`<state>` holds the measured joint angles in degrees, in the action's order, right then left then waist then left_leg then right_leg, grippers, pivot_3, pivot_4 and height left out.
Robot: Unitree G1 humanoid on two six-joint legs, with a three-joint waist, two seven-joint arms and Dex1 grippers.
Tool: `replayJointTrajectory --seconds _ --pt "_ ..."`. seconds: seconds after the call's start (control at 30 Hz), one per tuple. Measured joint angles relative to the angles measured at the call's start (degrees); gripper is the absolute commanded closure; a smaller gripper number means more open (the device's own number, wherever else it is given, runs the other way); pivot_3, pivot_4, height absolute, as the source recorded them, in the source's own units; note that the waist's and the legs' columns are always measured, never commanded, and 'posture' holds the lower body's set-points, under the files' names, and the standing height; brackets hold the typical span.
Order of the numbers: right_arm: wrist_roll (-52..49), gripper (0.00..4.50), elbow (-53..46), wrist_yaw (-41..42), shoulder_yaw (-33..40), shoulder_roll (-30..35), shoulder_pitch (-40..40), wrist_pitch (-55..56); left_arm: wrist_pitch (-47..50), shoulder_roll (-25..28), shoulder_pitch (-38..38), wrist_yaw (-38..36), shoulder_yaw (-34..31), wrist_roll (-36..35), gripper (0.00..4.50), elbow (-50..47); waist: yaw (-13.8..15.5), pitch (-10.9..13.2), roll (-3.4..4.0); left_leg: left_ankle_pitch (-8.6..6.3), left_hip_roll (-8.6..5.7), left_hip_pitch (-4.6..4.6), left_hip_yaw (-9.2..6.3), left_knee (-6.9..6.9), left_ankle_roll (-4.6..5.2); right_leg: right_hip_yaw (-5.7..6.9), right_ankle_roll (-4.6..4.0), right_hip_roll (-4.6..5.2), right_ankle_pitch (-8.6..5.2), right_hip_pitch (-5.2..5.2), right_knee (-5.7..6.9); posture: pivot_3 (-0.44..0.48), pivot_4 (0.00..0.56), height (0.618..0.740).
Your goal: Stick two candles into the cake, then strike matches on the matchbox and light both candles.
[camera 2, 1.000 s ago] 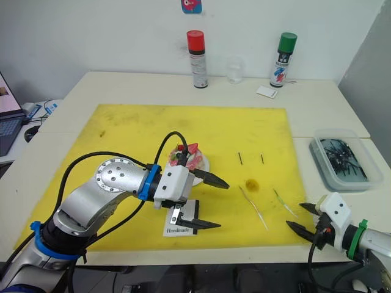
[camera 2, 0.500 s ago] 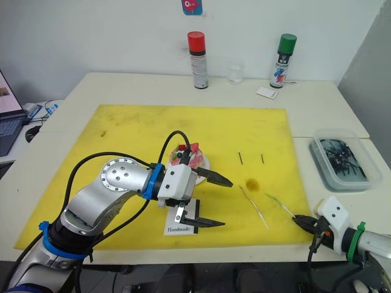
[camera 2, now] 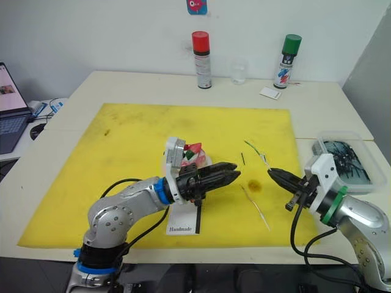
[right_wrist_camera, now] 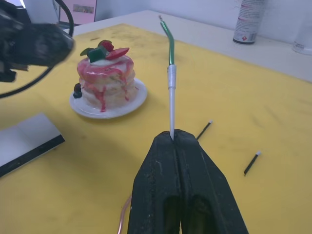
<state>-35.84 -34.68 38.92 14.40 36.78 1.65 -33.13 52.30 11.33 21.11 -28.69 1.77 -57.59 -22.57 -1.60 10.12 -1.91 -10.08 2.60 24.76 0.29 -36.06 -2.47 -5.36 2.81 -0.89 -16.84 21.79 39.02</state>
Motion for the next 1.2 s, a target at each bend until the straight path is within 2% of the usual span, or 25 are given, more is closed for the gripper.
replayJointTrajectory --seconds 0.2,0.37,0.73,0.83,0.97,1.0,1.2 --pt "-1.47 4.5 -1.99 -1.84 -2.85 -1.03 -2.72 -1.38 0.93 -4.47 0.42 7.33 -1.6 -2.38 2.56 2.72 -0.1 0.0 0.0 0.0 -0.02 -0.01 0.03 0.0 0.0 -0.04 0.0 -0.02 0.01 0.02 0.0 0.0 0.15 0.74" --pt "-3.19 4.5 -3.58 -3.79 -4.33 -1.22 -6.03 -2.98 0.95 -5.05 1.7 7.84 -1.65 -2.69 2.56 4.57 -0.14 0.0 0.0 0.0 -0.03 0.0 0.03 0.01 0.0 -0.04 0.0 -0.02 0.01 0.02 -0.02 0.0 0.15 0.74" --pt "-3.71 4.5 -3.91 -4.51 -4.55 -1.27 -6.25 -3.75 0.3 -8.84 3.45 8.18 -2.42 -3.92 2.56 5.3 -0.13 0.0 0.0 0.0 -0.03 0.02 0.05 0.02 0.0 -0.07 -0.01 -0.02 0.01 0.04 -0.05 0.0 0.15 0.74" --pt "-3.71 4.5 -3.93 -4.64 -4.55 -1.27 -6.25 -3.75 -0.13 -8.86 3.84 8.07 -2.5 -3.96 3.07 6.04 -0.14 0.0 0.0 0.0 -0.03 0.02 0.04 0.02 0.0 -0.06 -0.01 -0.02 0.0 0.05 -0.06 0.0 0.15 0.74" --pt "-3.78 4.5 -4.25 -5.23 -4.61 -1.27 -6.25 -3.93 -0.45 -8.92 4.24 8.03 -2.5 -3.94 4.32 7.07 -0.15 0.0 -0.01 0.0 -0.03 0.02 0.07 0.03 0.0 -0.09 -0.01 -0.02 0.0 0.07 -0.06 0.0 0.15 0.74" --pt "-3.81 4.5 -4.41 -5.26 -4.64 -1.27 -6.25 -3.98 -0.54 -8.94 4.28 8.03 -2.52 -3.93 4.46 7.18 -0.15 0.0 -0.01 0.0 -0.03 0.02 0.07 0.04 0.0 -0.09 -0.02 -0.02 0.0 0.08 -0.06 0.0 0.15 0.74" --pt "-4.62 4.5 -5.12 -5.91 -4.86 -1.27 -6.89 -5.04 -1.38 -8.92 4.31 7.89 -2.42 -3.86 4.46 7.21 -0.15 0.01 -0.01 0.0 -0.03 0.02 0.08 0.05 0.0 -0.09 -0.03 -0.02 -0.01 0.1 -0.06 0.0 0.15 0.74"
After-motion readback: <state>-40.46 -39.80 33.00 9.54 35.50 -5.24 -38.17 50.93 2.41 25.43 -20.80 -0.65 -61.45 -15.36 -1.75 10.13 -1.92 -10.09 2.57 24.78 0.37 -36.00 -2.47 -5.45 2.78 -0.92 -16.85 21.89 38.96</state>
